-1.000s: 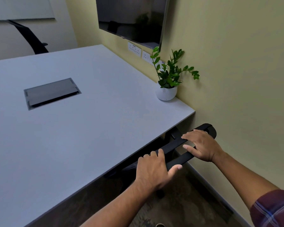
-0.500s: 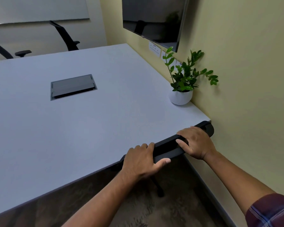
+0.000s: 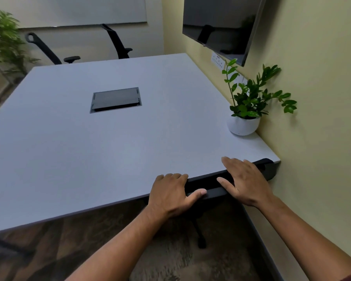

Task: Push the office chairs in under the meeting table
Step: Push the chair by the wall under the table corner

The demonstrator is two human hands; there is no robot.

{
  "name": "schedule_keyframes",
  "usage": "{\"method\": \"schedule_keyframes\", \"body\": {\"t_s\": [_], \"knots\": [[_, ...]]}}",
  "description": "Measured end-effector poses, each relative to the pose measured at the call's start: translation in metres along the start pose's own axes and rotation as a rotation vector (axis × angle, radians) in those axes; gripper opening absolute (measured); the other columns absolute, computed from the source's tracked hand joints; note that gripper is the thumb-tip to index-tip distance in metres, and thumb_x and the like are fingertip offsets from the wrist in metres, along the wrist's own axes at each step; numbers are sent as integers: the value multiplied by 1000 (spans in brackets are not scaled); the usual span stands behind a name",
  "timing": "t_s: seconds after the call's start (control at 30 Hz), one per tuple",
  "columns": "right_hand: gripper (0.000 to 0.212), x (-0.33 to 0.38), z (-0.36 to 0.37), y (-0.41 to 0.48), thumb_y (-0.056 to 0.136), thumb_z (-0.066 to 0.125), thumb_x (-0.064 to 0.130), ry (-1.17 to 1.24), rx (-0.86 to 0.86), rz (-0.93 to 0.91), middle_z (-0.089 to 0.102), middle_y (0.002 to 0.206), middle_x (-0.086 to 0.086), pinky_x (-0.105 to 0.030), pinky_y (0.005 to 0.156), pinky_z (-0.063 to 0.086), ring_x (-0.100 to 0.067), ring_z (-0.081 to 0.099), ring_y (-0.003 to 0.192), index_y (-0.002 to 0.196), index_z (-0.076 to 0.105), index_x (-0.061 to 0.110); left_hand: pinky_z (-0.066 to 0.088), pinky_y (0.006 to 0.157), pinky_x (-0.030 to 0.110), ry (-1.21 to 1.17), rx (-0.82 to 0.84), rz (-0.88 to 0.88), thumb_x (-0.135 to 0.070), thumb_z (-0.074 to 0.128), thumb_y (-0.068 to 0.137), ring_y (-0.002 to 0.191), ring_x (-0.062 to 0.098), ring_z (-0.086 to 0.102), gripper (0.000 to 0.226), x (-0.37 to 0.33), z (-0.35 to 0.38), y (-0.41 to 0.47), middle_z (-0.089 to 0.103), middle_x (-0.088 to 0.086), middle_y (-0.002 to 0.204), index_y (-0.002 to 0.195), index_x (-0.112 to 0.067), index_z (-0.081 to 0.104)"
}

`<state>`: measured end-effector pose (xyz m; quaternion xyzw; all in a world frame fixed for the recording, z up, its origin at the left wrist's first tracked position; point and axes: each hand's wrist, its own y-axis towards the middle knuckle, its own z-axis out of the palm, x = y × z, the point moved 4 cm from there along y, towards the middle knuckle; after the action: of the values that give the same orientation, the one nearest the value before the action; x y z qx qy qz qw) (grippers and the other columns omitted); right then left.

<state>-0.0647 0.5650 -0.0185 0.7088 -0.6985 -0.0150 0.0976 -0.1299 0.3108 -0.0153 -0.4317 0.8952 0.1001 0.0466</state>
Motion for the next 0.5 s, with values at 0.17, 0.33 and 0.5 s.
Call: {"method": "schedule_keyframes", "body": {"t_s": [0.17,0.33,0.5], "knots": [[93,3,3,8,102,18,77,19,103,-5,23,180,-7,-52,135,17,-24,22,165,172,11,17,16,133,55,-34,68,-134,-101,9,87,163,29,25,116,10,10,-4,40,6,172,164,-21,41],[95,28,4,30,102,15,78,105,145,-15,2,183,-3,-45,137,4,-18,3,168,174,-3,19,-21,128,41,-97,56,-225,-102,4,86,164,17,-20,118,40,11,-13,-10,3,181,174,-23,2],[97,79,14,66,96,7,79,167,181,-46,-11,181,3,-39,136,-4,-13,-6,167,173,-10,22,-30,123,36,-66,24,-278,-97,1,91,159,15,-34,111,98,-5,-46,-27,0,177,171,-21,-14]]}}
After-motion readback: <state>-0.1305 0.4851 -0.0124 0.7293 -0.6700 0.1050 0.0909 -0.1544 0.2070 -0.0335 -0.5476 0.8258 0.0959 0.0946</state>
